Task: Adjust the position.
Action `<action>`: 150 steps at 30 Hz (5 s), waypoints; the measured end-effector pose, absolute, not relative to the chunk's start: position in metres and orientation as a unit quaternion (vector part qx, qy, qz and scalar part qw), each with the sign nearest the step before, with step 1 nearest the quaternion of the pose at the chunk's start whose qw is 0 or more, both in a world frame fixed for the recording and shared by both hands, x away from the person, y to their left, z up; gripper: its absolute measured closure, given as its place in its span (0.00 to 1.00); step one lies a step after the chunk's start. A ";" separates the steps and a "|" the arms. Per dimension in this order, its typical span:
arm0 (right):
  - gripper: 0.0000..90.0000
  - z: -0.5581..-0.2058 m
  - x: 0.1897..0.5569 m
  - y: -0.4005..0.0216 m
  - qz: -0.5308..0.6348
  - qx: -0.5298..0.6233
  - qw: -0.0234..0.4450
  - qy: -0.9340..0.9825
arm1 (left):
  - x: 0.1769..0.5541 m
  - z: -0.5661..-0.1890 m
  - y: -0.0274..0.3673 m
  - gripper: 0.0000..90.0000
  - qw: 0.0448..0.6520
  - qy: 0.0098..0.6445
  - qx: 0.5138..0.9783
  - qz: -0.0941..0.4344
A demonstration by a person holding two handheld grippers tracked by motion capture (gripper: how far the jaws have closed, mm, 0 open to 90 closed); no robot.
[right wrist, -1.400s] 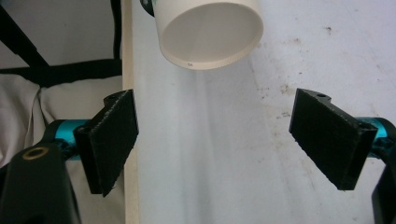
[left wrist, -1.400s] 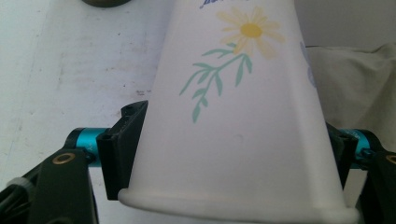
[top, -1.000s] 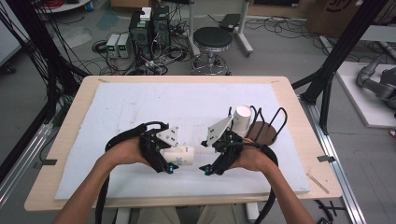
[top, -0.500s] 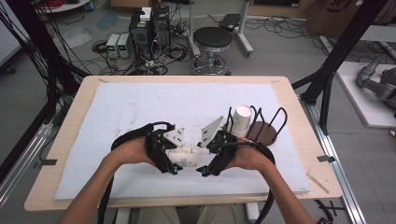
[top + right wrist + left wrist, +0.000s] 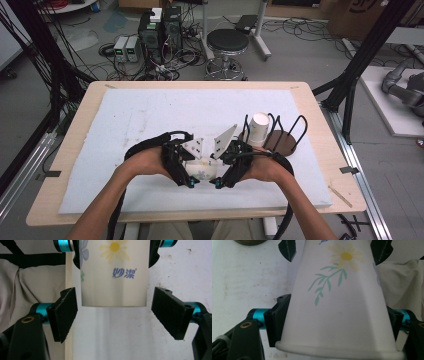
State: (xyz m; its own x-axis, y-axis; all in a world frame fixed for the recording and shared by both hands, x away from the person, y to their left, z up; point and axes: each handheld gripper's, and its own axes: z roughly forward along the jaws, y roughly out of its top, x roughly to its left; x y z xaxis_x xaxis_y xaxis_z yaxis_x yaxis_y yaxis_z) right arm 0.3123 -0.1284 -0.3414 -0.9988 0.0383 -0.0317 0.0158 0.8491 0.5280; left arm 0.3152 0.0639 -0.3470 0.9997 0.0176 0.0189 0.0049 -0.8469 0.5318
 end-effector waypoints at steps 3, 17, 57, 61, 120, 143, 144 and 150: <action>0.24 -0.342 0.312 -0.128 0.272 0.012 0.020 0.962 | 0.316 -0.346 0.062 0.28 0.275 0.003 0.961 0.012; 0.39 -0.342 0.310 -0.126 0.269 0.001 0.026 0.963 | 0.315 -0.346 0.059 0.27 0.274 0.000 0.962 0.011; 0.41 -0.350 0.308 -0.132 0.278 0.011 0.023 0.960 | 0.314 -0.337 0.071 0.08 0.381 0.013 0.925 0.010; 0.41 -0.353 0.308 -0.136 0.296 0.013 0.022 0.955 | 0.312 -0.338 0.077 0.08 0.415 0.024 0.909 0.017; 0.41 -0.396 0.306 -0.192 0.552 0.060 0.026 0.831 | 0.312 -0.400 0.124 0.08 0.636 0.105 0.765 -0.007; 0.41 -0.403 0.308 -0.187 0.566 0.051 0.017 0.823 | 0.316 -0.395 0.092 0.08 0.643 0.073 0.762 -0.020; 0.41 -0.403 0.308 -0.187 0.565 0.052 0.016 0.823 | 0.317 -0.395 0.090 0.08 0.643 0.073 0.762 -0.020; 0.41 -0.404 0.308 -0.186 0.568 0.045 0.013 0.822 | 0.317 -0.393 0.085 0.08 0.643 0.067 0.762 -0.025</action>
